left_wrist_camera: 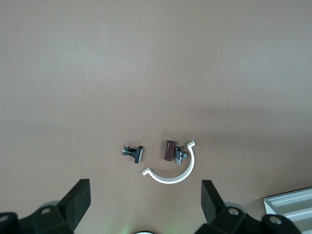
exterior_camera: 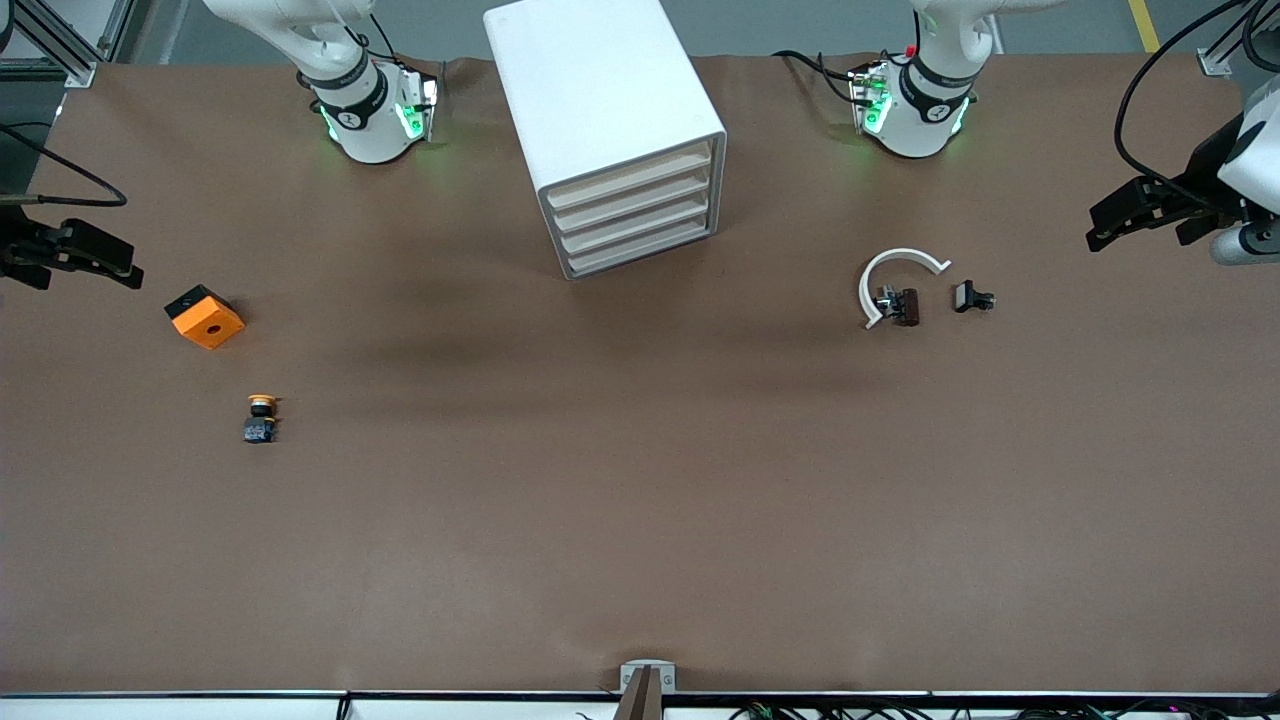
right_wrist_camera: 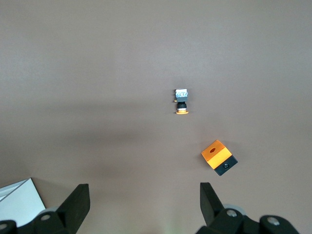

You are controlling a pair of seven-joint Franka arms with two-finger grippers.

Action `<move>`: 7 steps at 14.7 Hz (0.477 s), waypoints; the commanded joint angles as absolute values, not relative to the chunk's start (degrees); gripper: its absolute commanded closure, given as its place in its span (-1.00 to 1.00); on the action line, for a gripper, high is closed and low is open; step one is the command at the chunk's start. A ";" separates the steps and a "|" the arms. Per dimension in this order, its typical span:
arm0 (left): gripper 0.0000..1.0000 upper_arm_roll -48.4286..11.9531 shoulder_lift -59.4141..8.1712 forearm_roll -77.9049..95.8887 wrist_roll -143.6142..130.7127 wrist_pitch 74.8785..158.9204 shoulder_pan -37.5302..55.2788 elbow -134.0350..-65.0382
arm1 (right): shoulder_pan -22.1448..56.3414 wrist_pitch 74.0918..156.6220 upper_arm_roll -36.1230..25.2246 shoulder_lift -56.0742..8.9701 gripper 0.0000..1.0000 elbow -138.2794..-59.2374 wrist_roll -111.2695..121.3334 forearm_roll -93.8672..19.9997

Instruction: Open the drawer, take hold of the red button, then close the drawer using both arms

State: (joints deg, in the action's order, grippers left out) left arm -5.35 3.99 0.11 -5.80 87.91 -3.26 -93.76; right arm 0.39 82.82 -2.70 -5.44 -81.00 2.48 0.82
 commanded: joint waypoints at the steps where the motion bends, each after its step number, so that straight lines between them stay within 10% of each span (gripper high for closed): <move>1: -1.00 -5.27 3.60 0.00 -5.27 87.01 -3.60 -92.46 | -0.09 82.44 -2.29 -5.54 -1.00 -80.16 2.73 -0.18; 7: -1.00 -5.27 0.01 0.00 -5.10 86.40 -3.87 -89.13 | -0.17 82.35 -2.29 -5.54 -1.00 -80.24 2.72 -0.88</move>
State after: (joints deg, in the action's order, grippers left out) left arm -5.30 3.35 0.11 -5.80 87.83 -3.45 -93.05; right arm 0.39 82.82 -2.65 -5.44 -80.99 2.48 0.44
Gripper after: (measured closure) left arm 0.000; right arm 0.000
